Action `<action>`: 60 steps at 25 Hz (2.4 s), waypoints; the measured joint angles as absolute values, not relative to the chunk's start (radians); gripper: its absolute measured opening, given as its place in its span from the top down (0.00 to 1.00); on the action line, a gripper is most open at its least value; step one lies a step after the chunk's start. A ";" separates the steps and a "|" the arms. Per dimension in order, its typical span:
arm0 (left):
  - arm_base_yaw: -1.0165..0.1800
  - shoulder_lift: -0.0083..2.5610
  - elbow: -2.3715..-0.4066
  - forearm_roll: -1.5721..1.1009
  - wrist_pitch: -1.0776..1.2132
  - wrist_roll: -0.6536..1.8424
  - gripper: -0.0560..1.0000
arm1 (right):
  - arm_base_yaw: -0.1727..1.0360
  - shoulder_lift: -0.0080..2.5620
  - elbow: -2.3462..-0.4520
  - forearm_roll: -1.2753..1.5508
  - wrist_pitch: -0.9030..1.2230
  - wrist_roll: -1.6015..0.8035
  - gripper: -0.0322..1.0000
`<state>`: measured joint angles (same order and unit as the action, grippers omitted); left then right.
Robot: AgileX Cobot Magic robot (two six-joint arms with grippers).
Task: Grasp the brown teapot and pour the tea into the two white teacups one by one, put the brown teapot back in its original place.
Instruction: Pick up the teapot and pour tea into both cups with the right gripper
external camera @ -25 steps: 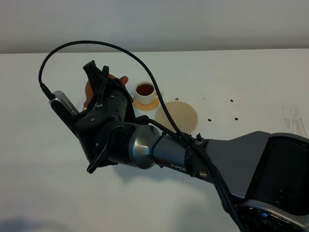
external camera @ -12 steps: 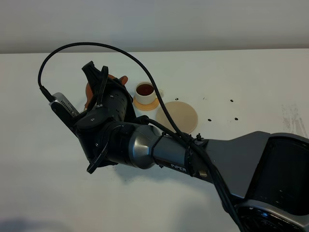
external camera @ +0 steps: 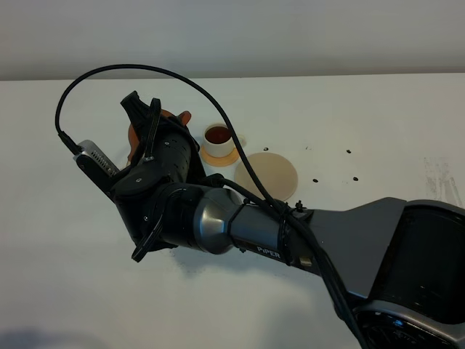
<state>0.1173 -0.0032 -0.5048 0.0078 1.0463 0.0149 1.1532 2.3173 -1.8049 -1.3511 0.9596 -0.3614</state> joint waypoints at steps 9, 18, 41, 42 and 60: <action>0.117 -0.003 -0.505 0.008 1.046 0.015 0.48 | 1.153 2.326 -1.805 -1.357 0.960 -0.380 0.88; 0.117 -0.003 -0.505 0.008 1.046 0.015 0.48 | 1.153 2.349 -1.805 -1.359 0.944 -0.381 0.88; 0.117 -0.003 -0.505 0.008 1.046 0.015 0.48 | 1.153 2.349 -1.805 -1.361 0.943 -0.405 0.88; 0.117 -0.003 -0.505 0.008 1.046 0.015 0.48 | 1.153 2.349 -1.805 -1.362 0.943 -0.406 0.88; 0.117 -0.003 -0.505 0.008 1.046 0.015 0.48 | 1.153 2.349 -1.805 -1.382 0.944 -0.407 0.88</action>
<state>0.1173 -0.0032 -0.5048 0.0078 1.0463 0.0149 1.1532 2.3494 -1.8049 -1.3824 0.9437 -0.4070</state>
